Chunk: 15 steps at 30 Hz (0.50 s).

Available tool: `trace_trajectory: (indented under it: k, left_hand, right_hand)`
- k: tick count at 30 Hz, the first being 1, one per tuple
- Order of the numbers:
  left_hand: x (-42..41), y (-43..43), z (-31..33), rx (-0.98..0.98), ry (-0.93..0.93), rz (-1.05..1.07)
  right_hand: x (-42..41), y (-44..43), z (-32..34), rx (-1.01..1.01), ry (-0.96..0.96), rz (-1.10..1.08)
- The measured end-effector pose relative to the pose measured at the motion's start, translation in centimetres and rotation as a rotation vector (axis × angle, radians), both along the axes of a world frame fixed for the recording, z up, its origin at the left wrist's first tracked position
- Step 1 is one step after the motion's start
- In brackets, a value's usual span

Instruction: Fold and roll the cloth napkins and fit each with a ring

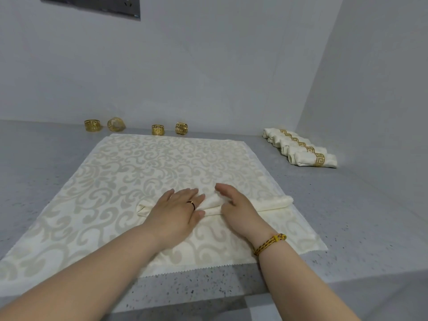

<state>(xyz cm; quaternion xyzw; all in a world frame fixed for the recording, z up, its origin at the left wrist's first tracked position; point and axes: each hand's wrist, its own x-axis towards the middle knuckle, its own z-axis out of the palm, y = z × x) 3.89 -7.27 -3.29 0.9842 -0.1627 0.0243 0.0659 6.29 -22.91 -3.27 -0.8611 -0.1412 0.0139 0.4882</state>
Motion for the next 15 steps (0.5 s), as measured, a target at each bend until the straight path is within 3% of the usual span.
trace_trajectory:
  k: [4,7,10,13,15]
  left_hand:
    - [0.8,-0.6,0.9,0.025,-0.011,0.019]
    - [1.1,-1.3,1.0,0.04,-0.072,0.027]
    - [0.8,-1.5,0.3,-0.084,-0.091,-0.007]
    - [0.7,-1.3,0.1,-0.184,-0.151,-0.034]
    - [0.6,-1.4,0.0,-0.272,-0.149,-0.019]
  right_hand:
    - [-0.3,-0.2,1.3,0.336,-0.072,-0.284]
    - [-0.8,-1.5,2.4,0.399,-0.038,-0.493]
    - [-1.8,-3.4,3.0,0.445,0.14,-0.52]
    - [-2.7,-3.9,3.5,0.681,0.353,-0.56]
    - [-2.6,-3.7,3.5,0.796,0.368,-0.633]
